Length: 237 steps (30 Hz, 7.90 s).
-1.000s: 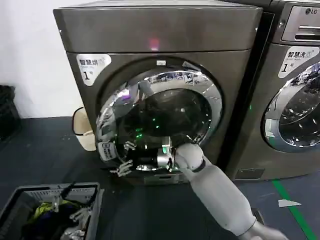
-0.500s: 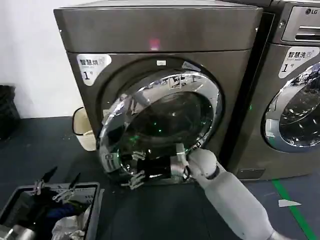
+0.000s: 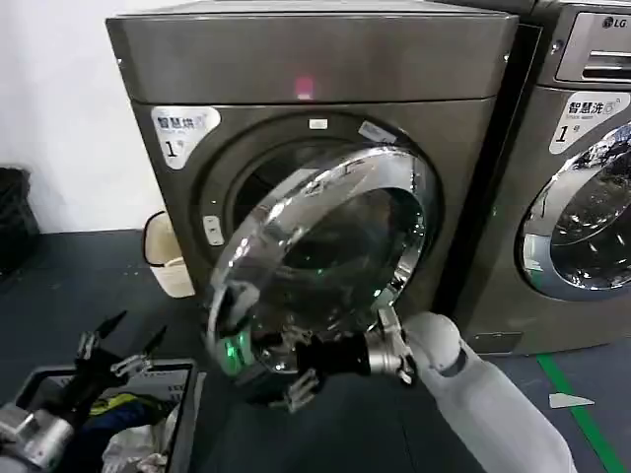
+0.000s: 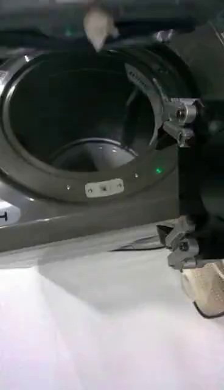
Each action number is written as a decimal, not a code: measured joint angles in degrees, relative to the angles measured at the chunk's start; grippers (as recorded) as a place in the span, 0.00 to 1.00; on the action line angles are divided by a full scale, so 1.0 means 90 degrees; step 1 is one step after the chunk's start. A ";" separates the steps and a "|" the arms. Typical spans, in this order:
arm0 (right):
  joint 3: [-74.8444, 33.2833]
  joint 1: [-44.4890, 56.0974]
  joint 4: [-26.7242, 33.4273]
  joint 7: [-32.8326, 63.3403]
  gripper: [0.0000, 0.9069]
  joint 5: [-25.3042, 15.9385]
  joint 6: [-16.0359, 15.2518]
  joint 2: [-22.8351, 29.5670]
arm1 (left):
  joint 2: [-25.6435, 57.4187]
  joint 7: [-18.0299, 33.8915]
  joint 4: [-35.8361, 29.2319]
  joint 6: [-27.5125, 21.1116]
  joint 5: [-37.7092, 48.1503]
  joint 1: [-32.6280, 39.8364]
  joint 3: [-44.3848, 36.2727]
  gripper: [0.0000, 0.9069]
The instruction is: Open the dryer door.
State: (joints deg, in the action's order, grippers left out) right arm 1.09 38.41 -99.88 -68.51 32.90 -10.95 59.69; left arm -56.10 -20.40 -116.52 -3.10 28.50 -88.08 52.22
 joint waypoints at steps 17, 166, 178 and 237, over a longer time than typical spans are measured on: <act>-0.0842 0.0912 0.0025 -0.1518 1.00 -0.0140 0.0807 -0.0488 | 0.0921 -0.0330 0.0366 0.0208 0.1032 0.0791 -0.1078 1.00; -1.2906 0.5326 -0.0826 0.6005 1.00 -0.2053 0.0720 0.0480 | -0.3422 0.1211 0.4116 0.1410 0.0705 0.7444 -0.9317 1.00; -1.3084 0.5228 -0.1001 0.6199 1.00 -0.2097 0.0742 0.0414 | -0.1206 0.1160 0.2278 0.2228 0.0854 0.7105 -0.9311 1.00; -1.3606 0.4309 0.0025 0.6934 1.00 -0.3192 0.0582 -0.0322 | 0.8493 -0.0921 0.0502 0.0464 0.0201 0.4147 -0.7915 1.00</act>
State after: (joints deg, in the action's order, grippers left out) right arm -121.37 77.19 -99.66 -6.11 4.17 -5.71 56.79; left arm 20.33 -28.69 -112.00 1.07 30.30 -50.76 -19.02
